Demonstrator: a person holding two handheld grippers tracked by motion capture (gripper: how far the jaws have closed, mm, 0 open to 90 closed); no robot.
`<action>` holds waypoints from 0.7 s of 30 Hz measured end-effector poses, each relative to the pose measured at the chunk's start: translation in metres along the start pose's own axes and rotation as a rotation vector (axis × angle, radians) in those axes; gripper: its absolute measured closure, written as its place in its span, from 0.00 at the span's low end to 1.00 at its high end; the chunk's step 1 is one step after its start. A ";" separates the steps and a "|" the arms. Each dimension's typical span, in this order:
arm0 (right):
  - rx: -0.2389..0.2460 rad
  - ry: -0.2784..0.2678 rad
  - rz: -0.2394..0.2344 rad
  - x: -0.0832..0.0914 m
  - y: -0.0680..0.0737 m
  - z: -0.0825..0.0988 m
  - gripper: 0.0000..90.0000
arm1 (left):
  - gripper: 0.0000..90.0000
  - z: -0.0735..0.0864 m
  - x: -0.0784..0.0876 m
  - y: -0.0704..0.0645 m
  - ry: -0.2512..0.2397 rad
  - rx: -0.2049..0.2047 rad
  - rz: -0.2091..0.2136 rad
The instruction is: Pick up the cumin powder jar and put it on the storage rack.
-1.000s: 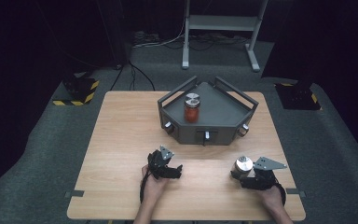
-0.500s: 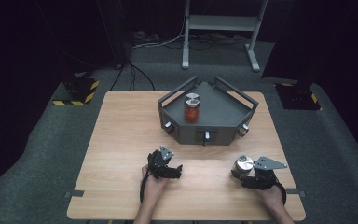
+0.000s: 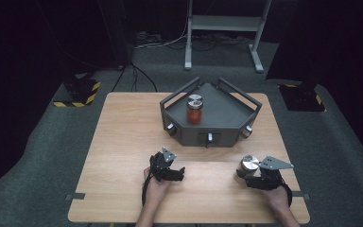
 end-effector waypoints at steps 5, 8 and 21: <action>-0.001 -0.001 0.008 0.001 -0.001 -0.004 0.35 | 0.08 0.000 0.000 0.000 0.000 0.000 0.000; 0.000 0.000 0.011 0.002 -0.001 -0.007 0.35 | 0.08 0.000 0.000 0.000 0.000 0.000 0.000; -0.011 -0.001 0.030 0.005 -0.004 -0.026 0.35 | 0.08 0.000 0.000 0.000 0.000 0.001 0.000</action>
Point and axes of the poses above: each handheld gripper's, and its own axes: x roughly backward along the jaws, z roughly out of its underside, y roughly to its left, the point moved 6 cm from there along -x, roughly forward along the jaws, and after that the axes turned 11 degrees about -y, right-handed, at the moved point
